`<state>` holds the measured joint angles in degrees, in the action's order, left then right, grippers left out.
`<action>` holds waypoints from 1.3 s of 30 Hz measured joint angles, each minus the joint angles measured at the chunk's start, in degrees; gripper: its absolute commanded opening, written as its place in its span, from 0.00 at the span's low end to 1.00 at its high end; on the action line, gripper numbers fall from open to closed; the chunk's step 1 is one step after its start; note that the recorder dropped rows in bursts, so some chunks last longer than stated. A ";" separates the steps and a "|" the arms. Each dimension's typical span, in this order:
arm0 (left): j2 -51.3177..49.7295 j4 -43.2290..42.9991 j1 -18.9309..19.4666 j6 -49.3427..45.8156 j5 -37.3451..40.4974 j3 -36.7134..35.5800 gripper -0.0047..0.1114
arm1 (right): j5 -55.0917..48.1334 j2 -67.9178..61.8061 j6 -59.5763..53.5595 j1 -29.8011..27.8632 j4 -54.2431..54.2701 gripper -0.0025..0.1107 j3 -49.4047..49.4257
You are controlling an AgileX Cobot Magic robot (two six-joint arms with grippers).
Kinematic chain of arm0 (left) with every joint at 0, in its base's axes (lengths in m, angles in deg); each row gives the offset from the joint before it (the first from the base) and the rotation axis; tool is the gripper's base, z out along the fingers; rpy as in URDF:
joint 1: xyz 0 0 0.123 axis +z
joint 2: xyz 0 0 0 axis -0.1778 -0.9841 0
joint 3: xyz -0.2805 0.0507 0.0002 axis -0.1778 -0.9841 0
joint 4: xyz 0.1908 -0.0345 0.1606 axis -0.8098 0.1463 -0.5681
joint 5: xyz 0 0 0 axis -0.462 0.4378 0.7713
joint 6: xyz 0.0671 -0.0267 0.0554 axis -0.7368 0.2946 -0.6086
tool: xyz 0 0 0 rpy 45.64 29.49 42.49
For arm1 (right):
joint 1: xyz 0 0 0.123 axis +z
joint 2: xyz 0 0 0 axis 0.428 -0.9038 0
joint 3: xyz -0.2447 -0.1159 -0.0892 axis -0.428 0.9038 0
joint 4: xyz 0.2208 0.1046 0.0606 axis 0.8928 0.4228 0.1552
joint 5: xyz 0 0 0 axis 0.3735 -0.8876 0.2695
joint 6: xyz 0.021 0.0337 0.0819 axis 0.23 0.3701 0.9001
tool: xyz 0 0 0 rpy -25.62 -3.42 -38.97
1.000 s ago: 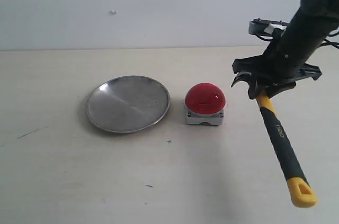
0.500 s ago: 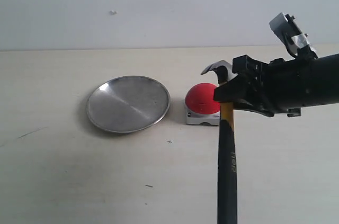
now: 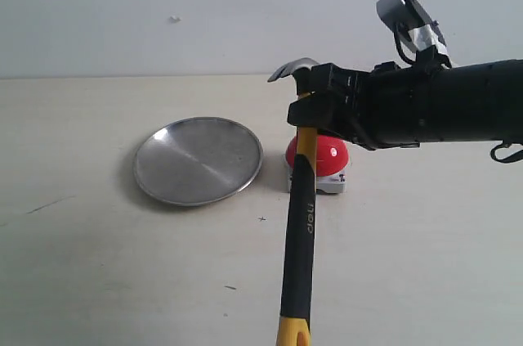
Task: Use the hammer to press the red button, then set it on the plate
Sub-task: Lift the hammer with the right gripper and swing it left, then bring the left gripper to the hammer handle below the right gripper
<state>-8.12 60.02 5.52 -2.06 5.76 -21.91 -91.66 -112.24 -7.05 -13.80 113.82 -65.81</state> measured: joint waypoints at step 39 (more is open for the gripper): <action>-95.64 -88.69 -10.25 77.83 -51.74 51.85 0.50 | 12.61 -11.57 -0.67 1.22 0.55 0.02 -15.83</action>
<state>-103.76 -28.67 -4.73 75.77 -45.99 29.95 -79.05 -123.81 -7.72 -12.57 114.37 -81.64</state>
